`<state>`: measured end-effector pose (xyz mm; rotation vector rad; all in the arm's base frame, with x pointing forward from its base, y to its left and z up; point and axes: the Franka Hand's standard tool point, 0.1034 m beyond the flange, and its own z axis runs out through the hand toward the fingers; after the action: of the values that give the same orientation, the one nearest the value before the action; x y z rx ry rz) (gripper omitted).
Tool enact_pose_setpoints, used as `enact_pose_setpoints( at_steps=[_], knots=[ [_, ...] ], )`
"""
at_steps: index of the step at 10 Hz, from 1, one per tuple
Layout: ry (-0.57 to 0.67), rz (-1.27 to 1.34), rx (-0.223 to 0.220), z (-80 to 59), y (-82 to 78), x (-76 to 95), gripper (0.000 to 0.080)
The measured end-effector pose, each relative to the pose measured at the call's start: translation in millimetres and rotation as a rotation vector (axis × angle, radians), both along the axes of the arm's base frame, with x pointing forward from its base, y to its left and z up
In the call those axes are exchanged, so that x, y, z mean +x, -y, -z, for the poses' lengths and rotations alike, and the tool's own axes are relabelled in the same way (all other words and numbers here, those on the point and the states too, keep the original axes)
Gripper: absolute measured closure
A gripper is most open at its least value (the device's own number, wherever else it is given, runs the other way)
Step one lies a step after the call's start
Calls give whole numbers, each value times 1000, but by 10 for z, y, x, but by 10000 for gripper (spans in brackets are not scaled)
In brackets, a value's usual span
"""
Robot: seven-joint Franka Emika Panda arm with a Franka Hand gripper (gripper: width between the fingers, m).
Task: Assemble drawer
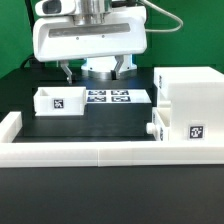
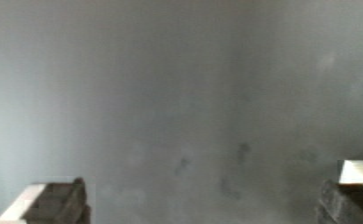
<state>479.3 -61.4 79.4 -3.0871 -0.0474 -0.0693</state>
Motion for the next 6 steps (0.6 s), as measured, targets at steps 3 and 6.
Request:
enact_pose_setpoints(
  at_steps=[3, 6],
  knots=[
    [-21, -10, -16, 59, 155, -434, 151],
    [-23, -14, -21, 129, 267, -673, 151]
  ],
)
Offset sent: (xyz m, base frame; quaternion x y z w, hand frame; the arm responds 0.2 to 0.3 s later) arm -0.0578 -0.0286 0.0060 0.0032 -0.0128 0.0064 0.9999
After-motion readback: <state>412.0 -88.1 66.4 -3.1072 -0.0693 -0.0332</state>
